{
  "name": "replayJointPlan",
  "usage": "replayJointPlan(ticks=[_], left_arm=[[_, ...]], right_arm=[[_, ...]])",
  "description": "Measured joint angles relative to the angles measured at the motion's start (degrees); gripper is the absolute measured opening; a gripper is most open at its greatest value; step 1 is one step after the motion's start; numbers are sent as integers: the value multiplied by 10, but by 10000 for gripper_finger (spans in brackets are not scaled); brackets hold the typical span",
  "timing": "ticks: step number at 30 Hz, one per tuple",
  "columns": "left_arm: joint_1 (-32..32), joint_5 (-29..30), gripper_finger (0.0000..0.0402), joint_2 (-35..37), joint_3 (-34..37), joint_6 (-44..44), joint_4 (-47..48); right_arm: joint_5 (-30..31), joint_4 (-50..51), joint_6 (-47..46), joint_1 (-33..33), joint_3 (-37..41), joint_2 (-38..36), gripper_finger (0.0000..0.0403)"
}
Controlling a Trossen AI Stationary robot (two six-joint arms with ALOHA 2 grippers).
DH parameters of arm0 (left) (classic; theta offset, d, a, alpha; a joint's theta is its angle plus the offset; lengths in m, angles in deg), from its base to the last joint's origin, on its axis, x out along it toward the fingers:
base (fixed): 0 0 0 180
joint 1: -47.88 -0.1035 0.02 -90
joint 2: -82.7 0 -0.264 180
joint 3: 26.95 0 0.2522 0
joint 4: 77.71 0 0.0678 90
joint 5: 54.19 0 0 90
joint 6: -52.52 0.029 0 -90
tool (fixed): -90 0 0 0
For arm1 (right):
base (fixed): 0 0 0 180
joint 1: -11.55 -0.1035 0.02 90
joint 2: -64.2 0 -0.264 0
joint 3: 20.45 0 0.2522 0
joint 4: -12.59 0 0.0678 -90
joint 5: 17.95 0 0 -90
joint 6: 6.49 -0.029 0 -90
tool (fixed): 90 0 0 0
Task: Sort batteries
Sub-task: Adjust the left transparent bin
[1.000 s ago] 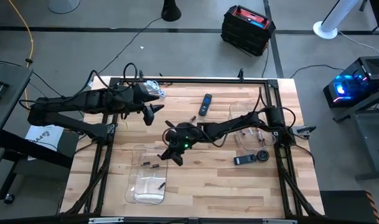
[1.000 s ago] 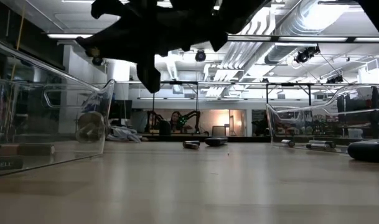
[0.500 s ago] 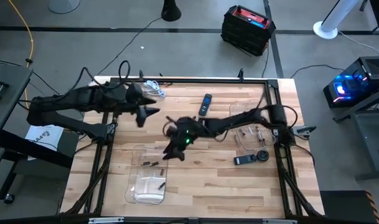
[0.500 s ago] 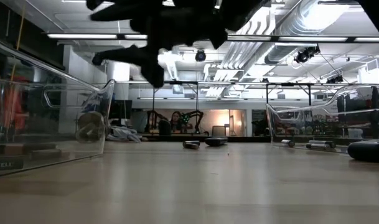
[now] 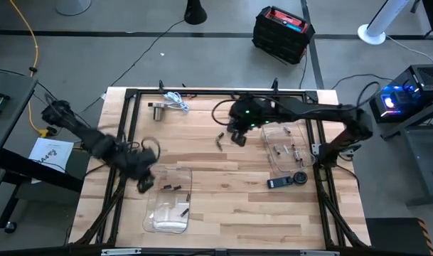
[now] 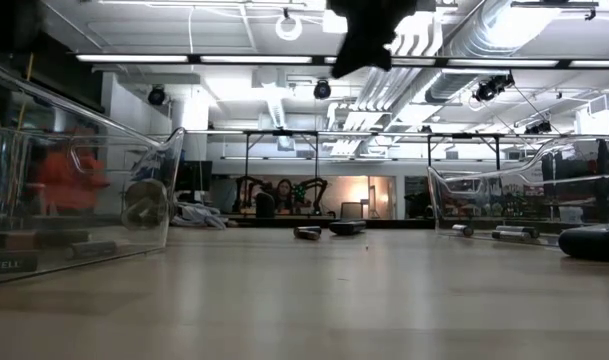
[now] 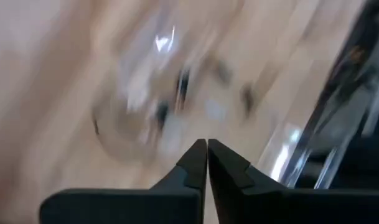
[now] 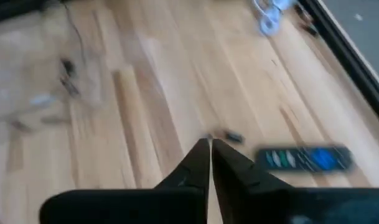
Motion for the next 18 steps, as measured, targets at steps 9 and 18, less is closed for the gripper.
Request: replayJointPlan(ticks=[9, 18], left_arm=[[164, -37, 0, -27, 9, -204, 75], [163, -118, 0, -40, 143, -161, -62]], right_arm=[[23, 82, 7, 11, 0, -48, 1], [16, 128, 26, 4, 0, -48, 0]])
